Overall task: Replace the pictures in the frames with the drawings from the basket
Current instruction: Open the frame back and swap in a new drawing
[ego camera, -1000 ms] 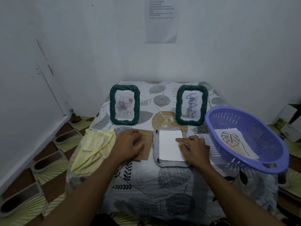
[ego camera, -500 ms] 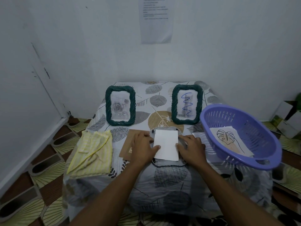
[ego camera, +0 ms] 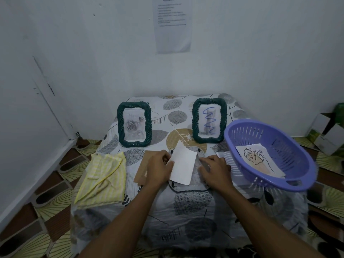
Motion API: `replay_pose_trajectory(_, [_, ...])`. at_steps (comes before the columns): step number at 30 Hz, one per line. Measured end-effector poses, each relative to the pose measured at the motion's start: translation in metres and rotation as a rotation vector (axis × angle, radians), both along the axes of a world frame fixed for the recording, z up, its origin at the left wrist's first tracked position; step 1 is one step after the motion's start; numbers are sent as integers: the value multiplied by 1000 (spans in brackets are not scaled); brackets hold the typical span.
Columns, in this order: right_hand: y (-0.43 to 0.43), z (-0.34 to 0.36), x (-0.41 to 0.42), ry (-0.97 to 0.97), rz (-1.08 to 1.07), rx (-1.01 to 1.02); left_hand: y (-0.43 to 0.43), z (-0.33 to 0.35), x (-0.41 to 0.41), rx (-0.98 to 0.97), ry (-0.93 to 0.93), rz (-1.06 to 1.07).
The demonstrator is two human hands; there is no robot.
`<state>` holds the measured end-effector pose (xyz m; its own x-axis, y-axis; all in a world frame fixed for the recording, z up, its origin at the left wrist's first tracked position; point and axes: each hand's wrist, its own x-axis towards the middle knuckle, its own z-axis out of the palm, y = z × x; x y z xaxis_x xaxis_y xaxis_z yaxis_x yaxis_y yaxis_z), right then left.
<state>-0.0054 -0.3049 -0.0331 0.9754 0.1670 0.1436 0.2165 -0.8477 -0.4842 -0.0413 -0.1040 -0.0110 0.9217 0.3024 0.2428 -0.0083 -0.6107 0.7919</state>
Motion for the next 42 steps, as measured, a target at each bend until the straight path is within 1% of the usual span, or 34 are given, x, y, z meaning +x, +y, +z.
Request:
replay_pose_trajectory(4, [1,4,-1,24,-17,12,0,7,1,-128,92,4])
replay_pose_trajectory(7, [3,14,-5,15,-19,74,1,10,2,-273,188,-5])
replay_pose_trajectory(9, [5,27,-6,-52,55,121,1,14,2,-373,203,12])
replay_pose_trajectory(11, [4,47,-6,-177,134,124,-1,18,3,-515,198,19])
replay_pose_trajectory(13, [-5,72,-2,-314,133,70,-7,23,5,-646,199,-5])
replay_pose_trajectory(14, [-13,83,1,-350,103,35,-11,24,7,-660,205,-11])
replay_pose_trajectory(16, [-36,99,6,-313,21,-49,-23,25,10,-643,217,-30])
replay_pose_trajectory(18, [-58,105,10,-132,-40,-100,-39,25,14,-612,223,-52])
replay_pose_trajectory(20, [-72,107,11,98,-60,-83,-56,24,19,-591,234,-83])
replay_pose_trajectory(21, [-77,107,12,171,-57,-63,-65,23,21,-578,240,-101])
replay_pose_trajectory(22, [-80,107,13,204,-54,-38,-74,21,23,-556,242,-120])
replay_pose_trajectory(24, [-85,110,15,204,-58,17,-91,19,28,-473,240,-145])
replay_pose_trajectory(27, [-91,117,19,153,-95,65,-113,18,32,-373,253,-176])
replay_pose_trajectory(31, [-99,122,21,120,-107,115,-143,20,34,-364,323,-205])
replay_pose_trajectory(37, [-103,119,21,131,-98,192,-167,11,34,-256,318,-178])
replay_pose_trajectory(42, [-97,110,21,143,-72,190,-171,12,33,-177,315,-196])
